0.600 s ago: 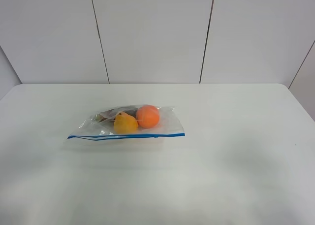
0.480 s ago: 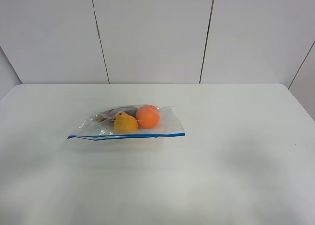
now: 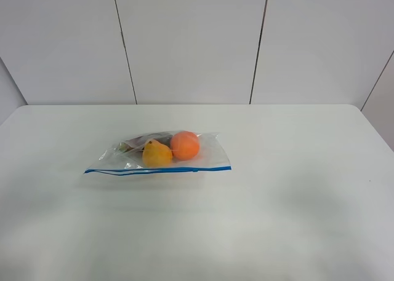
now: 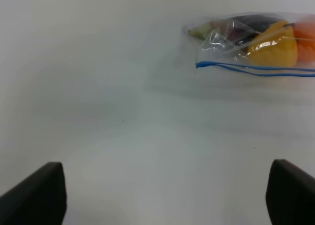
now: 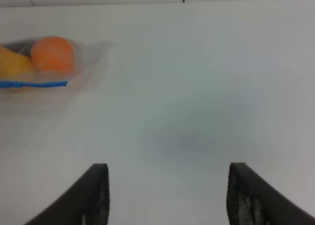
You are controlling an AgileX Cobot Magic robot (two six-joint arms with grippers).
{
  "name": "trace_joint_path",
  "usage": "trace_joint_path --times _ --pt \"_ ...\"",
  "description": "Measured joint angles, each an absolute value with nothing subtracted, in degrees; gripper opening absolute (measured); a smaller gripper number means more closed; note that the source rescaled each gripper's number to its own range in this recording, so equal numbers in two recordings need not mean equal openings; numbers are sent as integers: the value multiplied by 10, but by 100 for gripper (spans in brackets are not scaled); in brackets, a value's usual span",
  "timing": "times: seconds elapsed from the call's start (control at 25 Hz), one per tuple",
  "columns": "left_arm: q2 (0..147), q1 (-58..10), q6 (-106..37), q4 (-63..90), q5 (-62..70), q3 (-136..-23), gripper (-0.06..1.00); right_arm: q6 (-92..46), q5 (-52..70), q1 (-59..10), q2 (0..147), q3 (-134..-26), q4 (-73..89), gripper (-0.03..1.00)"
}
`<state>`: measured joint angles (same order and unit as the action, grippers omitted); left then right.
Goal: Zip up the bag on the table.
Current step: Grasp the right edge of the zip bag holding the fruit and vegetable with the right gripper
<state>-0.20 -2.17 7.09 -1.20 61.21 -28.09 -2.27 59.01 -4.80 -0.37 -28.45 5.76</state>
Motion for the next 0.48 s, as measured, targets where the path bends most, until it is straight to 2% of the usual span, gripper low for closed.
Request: trace_joint_path --times 0.48 --pt "-2 -22 71 -12 612 -281 100 -23 590 -48 -4 -285 58 89"
